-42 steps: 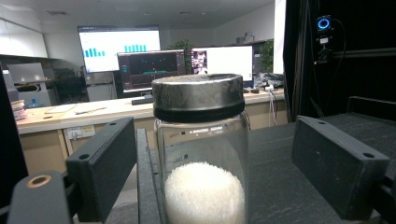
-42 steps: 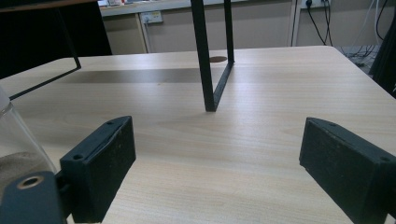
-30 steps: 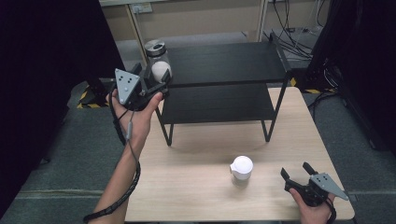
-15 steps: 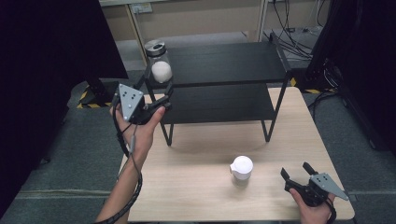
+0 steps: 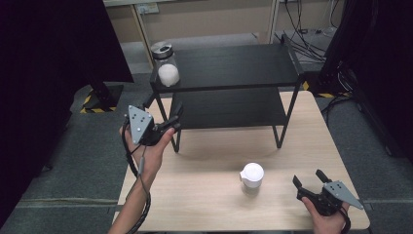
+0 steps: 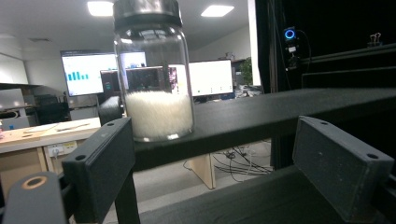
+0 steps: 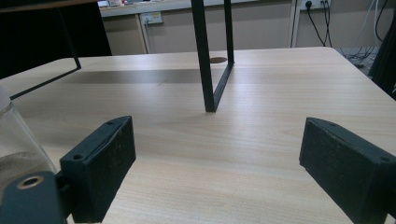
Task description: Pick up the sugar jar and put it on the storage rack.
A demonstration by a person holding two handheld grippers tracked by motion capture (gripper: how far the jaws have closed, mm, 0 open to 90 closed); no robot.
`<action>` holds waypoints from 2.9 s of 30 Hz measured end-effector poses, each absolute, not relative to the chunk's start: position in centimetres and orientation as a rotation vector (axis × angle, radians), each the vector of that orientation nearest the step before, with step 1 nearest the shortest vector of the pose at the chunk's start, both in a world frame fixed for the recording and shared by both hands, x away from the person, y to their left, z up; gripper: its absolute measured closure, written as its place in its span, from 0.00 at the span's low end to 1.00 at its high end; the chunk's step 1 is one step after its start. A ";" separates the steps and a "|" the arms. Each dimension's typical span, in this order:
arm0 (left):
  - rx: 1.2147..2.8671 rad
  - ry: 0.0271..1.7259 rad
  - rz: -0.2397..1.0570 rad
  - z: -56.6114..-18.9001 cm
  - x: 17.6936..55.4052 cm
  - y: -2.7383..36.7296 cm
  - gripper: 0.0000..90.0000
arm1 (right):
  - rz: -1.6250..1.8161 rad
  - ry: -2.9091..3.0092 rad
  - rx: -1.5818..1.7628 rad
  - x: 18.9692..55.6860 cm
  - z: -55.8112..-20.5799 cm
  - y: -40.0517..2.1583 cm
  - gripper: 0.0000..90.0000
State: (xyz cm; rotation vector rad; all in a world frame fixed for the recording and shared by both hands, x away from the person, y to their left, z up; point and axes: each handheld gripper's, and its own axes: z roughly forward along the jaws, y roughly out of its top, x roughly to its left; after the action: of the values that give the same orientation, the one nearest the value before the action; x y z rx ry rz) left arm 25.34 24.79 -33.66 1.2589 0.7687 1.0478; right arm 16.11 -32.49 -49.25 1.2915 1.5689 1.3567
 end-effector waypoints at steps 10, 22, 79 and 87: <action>1.263 0.777 1.021 -36.1 25.0 25.3 0.14 | 1.355 1.571 1.290 16.1 -49.2 -32.5 0.12; 1.268 0.757 1.002 -39.3 24.6 25.7 0.13 | 1.355 1.570 1.289 16.1 -49.2 -32.5 0.12; 1.427 0.969 0.815 -50.4 22.9 26.6 0.13 | 1.355 1.575 1.290 16.2 -49.2 -32.5 0.12; 1.456 0.974 0.797 -51.1 23.0 26.4 0.13 | 1.357 1.579 1.284 16.2 -49.2 -32.6 0.12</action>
State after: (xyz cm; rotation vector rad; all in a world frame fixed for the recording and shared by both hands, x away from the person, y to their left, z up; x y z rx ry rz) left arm 23.02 26.36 -51.10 1.4563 0.9740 0.7968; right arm 16.18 -32.56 -49.21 1.2838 1.5791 1.3567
